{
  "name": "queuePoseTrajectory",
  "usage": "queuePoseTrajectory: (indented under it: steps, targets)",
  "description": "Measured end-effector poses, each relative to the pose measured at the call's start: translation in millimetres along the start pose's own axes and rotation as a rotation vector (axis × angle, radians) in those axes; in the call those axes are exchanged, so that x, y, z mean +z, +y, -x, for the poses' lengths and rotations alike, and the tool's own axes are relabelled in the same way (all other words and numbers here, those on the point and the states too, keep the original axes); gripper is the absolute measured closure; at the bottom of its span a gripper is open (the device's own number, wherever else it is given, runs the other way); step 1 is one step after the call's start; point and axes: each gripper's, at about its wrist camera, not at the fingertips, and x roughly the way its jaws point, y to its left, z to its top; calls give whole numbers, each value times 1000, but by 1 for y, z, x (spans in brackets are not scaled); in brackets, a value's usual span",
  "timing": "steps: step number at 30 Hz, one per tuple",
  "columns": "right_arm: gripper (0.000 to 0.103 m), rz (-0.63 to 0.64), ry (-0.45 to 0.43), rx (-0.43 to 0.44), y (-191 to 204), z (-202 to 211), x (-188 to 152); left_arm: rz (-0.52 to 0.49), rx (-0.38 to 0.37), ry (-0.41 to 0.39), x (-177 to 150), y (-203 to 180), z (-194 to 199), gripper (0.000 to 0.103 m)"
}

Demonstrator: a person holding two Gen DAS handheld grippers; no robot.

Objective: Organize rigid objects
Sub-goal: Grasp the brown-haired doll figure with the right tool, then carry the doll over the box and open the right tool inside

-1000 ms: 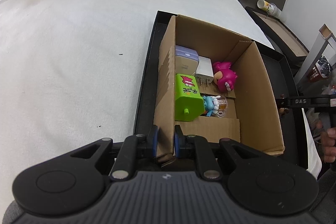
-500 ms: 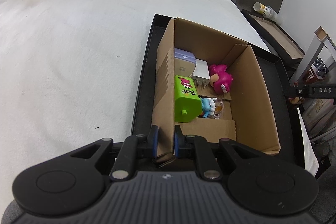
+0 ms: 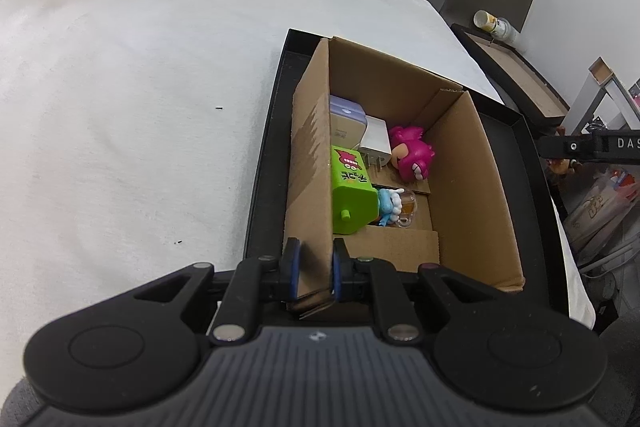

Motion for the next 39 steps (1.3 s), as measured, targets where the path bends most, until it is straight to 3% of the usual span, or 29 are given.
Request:
queuePoseTrajectory:
  steps: [25, 39]
  targets:
    - [60, 115, 52, -21, 72, -17, 10, 21, -58, 8, 0, 10, -5, 88]
    - [60, 263, 128, -62, 113, -49, 12, 26, -65, 8, -1, 11, -7, 88]
